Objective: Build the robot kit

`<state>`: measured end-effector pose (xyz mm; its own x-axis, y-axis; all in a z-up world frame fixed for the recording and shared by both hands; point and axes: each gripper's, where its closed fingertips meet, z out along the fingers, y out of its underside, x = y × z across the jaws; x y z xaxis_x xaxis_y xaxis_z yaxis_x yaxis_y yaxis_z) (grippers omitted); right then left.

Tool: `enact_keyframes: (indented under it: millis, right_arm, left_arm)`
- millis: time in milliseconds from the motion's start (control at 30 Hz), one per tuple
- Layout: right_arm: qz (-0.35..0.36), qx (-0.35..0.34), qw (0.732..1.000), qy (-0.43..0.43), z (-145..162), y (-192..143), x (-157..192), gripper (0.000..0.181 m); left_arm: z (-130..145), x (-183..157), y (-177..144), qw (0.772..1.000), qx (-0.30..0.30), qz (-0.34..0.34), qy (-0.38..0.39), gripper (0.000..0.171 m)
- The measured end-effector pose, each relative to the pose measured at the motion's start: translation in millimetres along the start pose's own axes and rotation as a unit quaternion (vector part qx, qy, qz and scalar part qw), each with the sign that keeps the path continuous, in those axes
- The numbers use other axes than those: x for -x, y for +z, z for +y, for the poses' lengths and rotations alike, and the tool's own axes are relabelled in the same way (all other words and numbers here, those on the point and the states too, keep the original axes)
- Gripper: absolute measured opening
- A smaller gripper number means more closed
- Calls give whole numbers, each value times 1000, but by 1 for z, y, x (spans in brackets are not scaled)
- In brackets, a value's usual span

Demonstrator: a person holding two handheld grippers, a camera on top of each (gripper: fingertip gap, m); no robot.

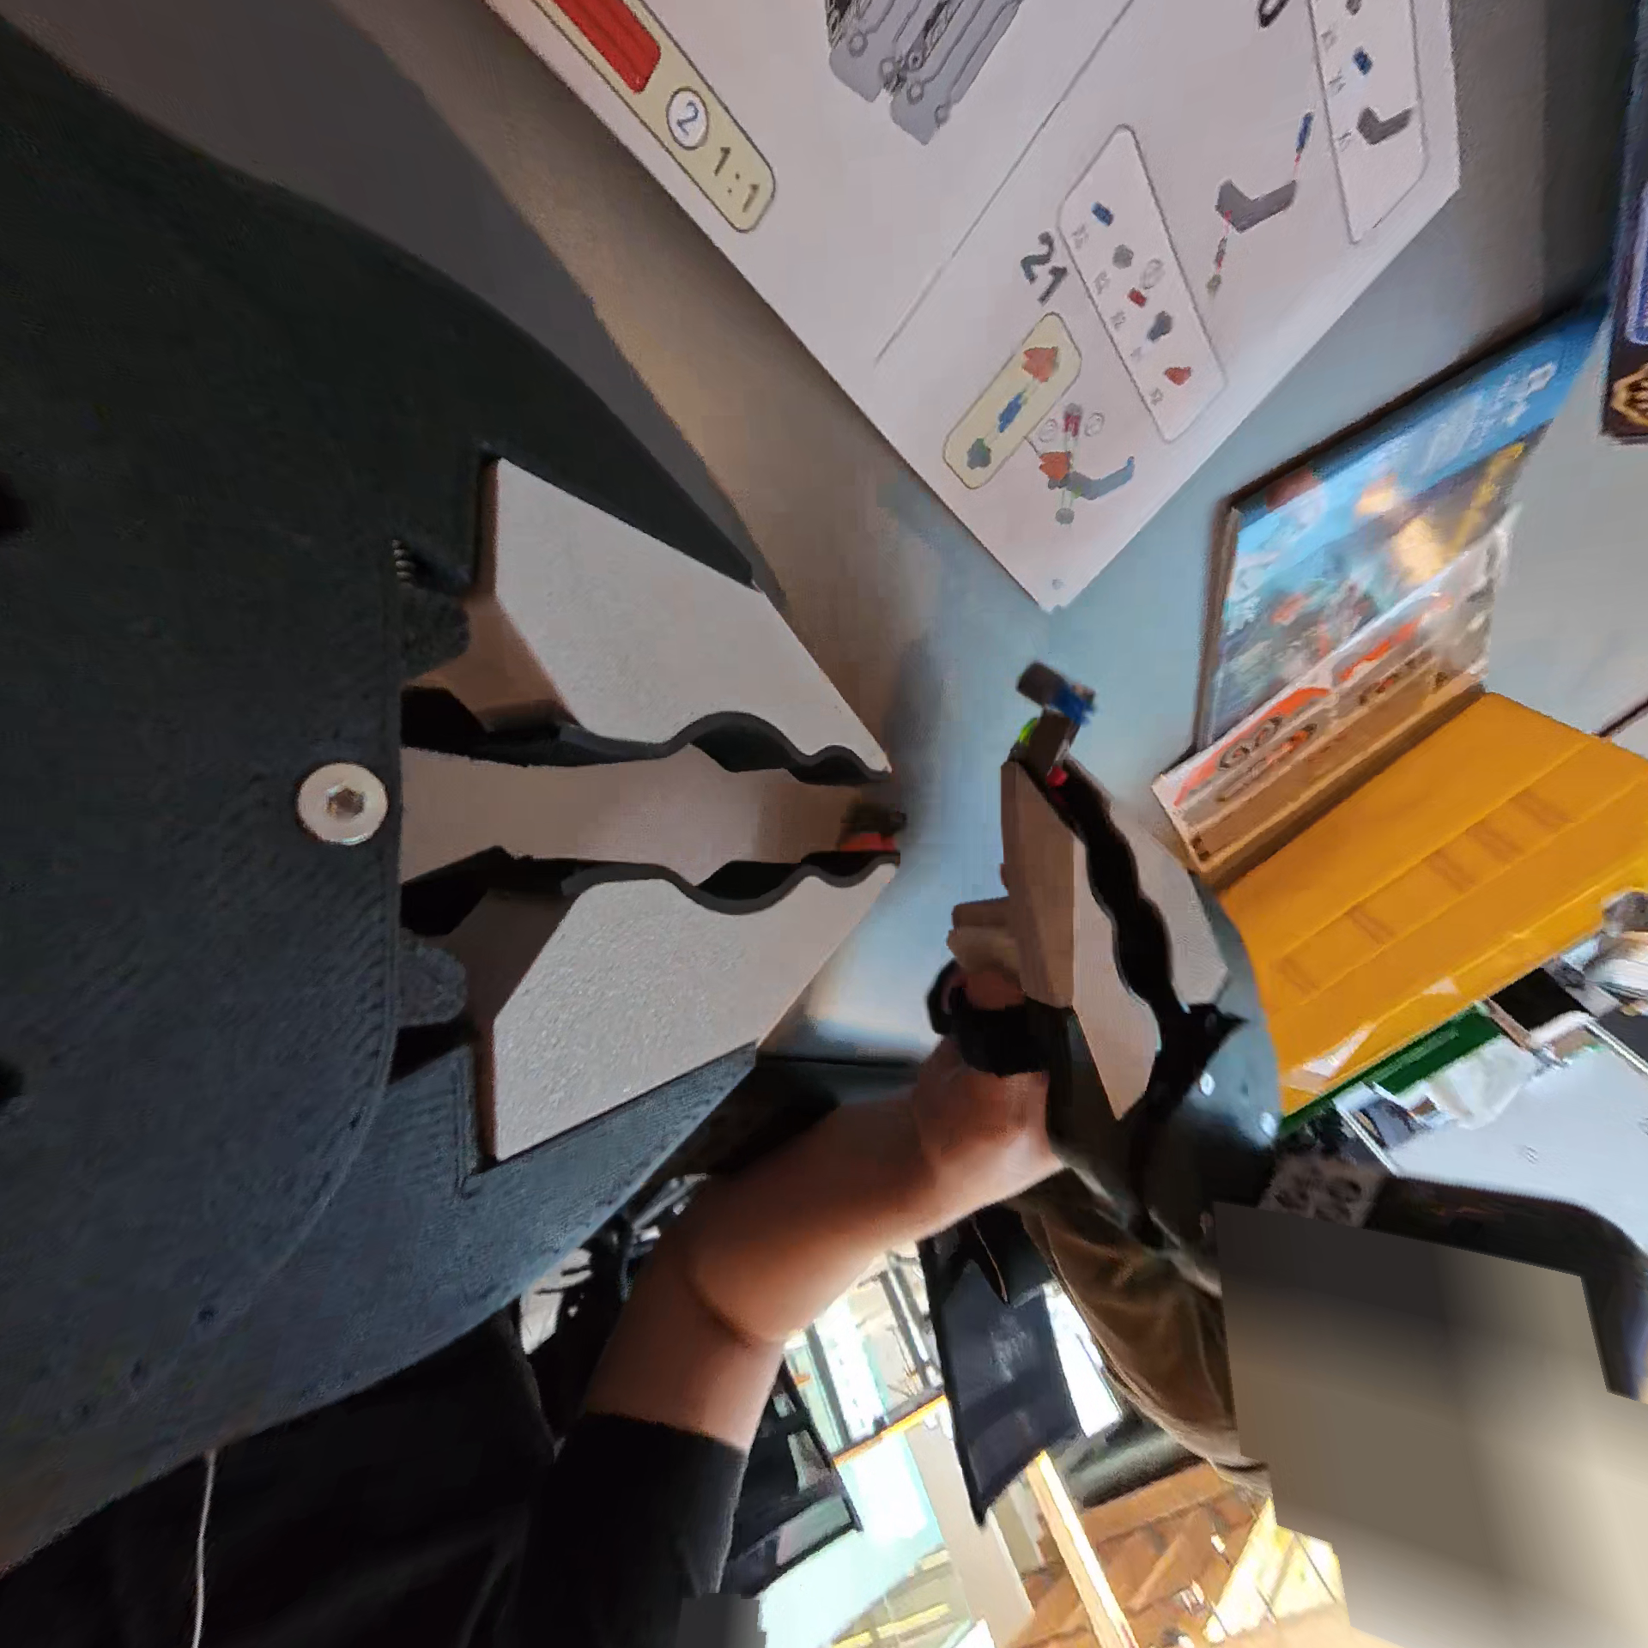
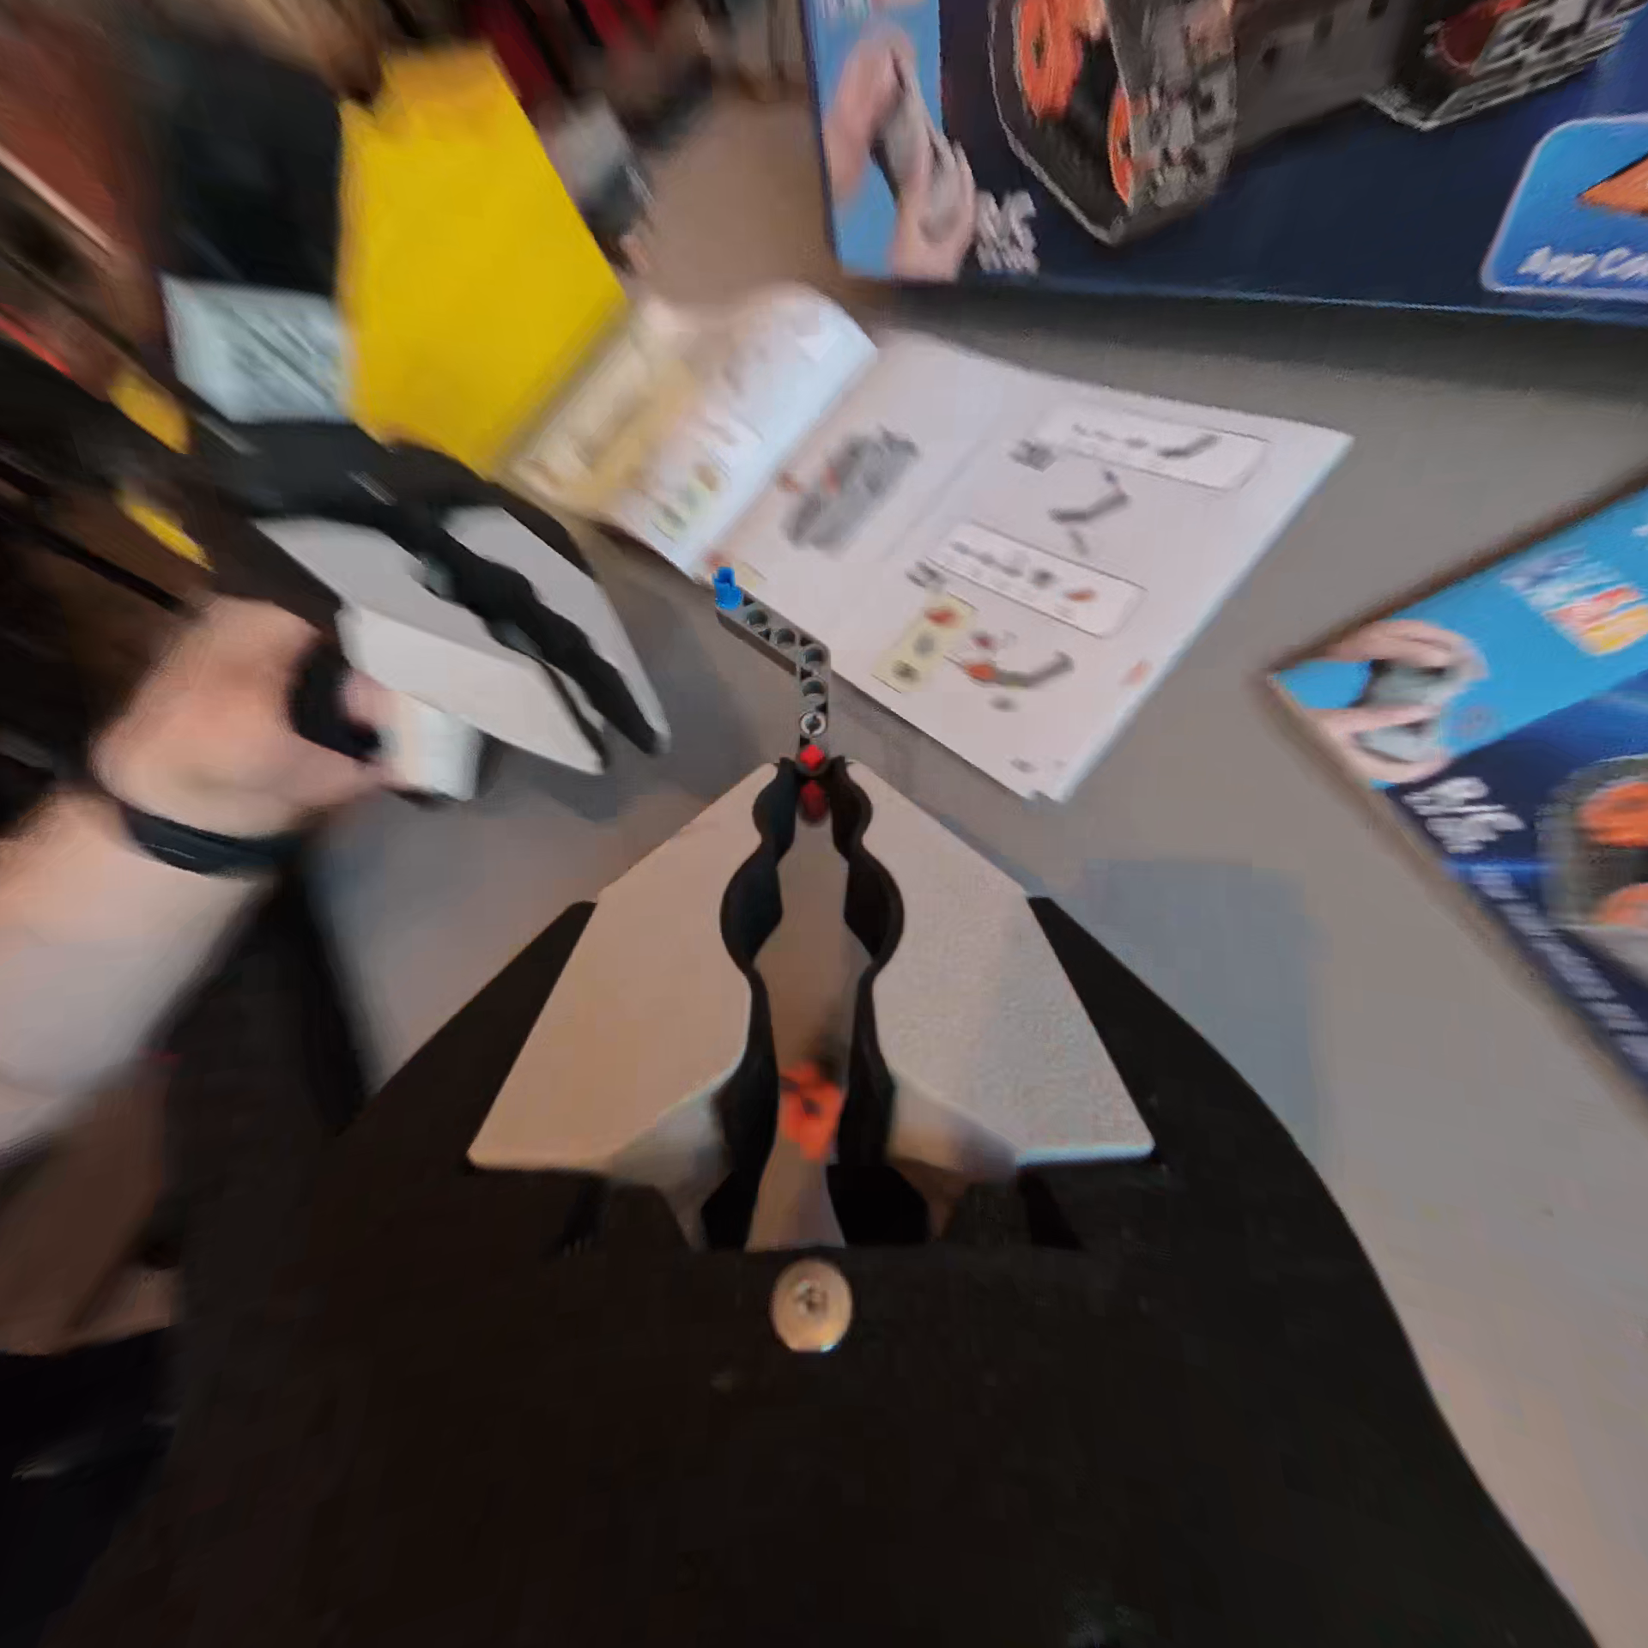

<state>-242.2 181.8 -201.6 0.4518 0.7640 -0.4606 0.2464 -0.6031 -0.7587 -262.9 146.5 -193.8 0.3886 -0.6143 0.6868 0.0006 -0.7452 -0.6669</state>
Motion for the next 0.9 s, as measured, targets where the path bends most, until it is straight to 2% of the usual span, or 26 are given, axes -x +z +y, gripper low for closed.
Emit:
enact_keyframes:
  millis: [33,67,133,200,300,400,567,733,900]
  right_arm:
    - [-74,-47,994,72,-12,-7,15,6]
    - [-163,-87,972,146,-23,-17,31,6]
    - [-310,-134,904,262,-36,-34,51,6]
    - [-382,-160,855,314,-40,-41,60,6]
    - [-423,-175,828,322,-45,-45,75,6]
    - [-437,-187,826,302,-50,-47,87,6]
    - [-381,-208,864,255,-50,-39,86,6]
    - [-330,-236,889,214,-51,-34,82,6]
    - [-325,-265,878,231,-54,-30,81,6]
  left_arm:
    - [-8,-8,-2,999,-23,22,-2,13]
    - [-15,-17,-5,998,-46,46,3,14]
    - [-26,-36,-9,993,-82,79,40,16]
    - [-29,-49,-8,988,-94,88,82,17]
    - [-28,-67,-3,982,-105,115,103,15]
    - [-32,-77,-5,977,-127,136,106,13]
    - [-37,-73,-6,976,-149,100,127,16]
    - [-44,-65,-9,976,-173,82,103,14]
    - [-47,-61,-12,976,-184,77,85,13]
